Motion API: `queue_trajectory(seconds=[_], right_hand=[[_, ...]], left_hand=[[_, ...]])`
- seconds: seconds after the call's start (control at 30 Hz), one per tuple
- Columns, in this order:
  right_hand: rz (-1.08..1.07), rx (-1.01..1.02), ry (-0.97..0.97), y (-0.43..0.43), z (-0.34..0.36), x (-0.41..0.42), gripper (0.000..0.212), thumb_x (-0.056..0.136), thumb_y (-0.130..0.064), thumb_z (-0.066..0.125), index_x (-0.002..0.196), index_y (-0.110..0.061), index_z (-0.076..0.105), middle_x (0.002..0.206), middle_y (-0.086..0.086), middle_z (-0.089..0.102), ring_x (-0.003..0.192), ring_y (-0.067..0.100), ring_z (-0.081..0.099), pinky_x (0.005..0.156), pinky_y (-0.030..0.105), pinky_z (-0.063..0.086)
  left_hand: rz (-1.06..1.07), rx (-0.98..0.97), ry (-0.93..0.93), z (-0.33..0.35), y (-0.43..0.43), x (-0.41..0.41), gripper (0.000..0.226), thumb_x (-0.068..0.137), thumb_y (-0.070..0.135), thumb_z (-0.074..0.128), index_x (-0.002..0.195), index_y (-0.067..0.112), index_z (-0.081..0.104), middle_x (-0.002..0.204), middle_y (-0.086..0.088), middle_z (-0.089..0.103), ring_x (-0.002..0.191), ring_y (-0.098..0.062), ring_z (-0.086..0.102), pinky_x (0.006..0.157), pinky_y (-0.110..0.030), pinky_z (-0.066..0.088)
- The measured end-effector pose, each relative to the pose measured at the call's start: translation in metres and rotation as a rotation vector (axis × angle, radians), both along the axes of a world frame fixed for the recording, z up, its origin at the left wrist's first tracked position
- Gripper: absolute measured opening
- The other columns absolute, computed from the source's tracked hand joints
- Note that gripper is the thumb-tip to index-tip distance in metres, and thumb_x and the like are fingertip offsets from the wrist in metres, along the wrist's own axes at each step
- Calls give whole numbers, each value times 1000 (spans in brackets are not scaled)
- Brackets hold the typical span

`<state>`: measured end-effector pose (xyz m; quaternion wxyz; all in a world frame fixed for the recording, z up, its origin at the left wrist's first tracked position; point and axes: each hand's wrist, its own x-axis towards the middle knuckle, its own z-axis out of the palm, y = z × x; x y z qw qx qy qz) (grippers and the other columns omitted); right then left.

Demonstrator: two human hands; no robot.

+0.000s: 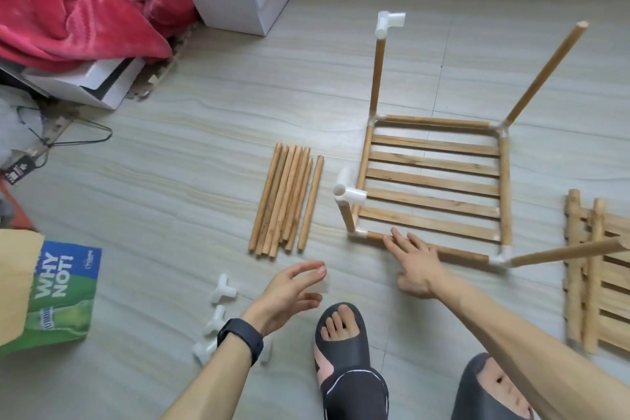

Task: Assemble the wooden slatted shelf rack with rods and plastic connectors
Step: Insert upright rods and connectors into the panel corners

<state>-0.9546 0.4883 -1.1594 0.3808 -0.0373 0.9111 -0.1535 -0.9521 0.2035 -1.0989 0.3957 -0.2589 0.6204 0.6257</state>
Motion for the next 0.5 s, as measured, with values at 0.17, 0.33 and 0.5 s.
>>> queue_trajectory(seconds=[0.17, 0.33, 0.5], right_hand=[[-514, -642, 317, -3, 61, 19, 66, 85, -40, 67, 148, -40, 48, 146, -15, 56, 134, 4, 50, 113, 34, 41], [-706, -921, 437, 26, 115, 60, 34, 94, -36, 71, 126, -46, 66, 114, -13, 75, 110, 7, 70, 92, 24, 55], [-870, -872, 648, 58, 143, 79, 11, 93, -30, 75, 104, -31, 74, 98, -6, 77, 92, 14, 74, 86, 38, 59]], left_hand=[[-85, 196, -9, 47, 65, -23, 49, 85, 44, 79, 122, 13, 70, 95, -10, 71, 74, -21, 65, 74, -30, 57], [-208, 249, 41, 81, 127, -34, 62, 87, 55, 72, 121, 4, 68, 93, -16, 67, 66, -18, 61, 67, -26, 55], [-448, 211, 147, 102, 175, -37, 63, 89, 66, 60, 112, 9, 72, 88, -10, 75, 64, -12, 60, 66, -23, 54]])
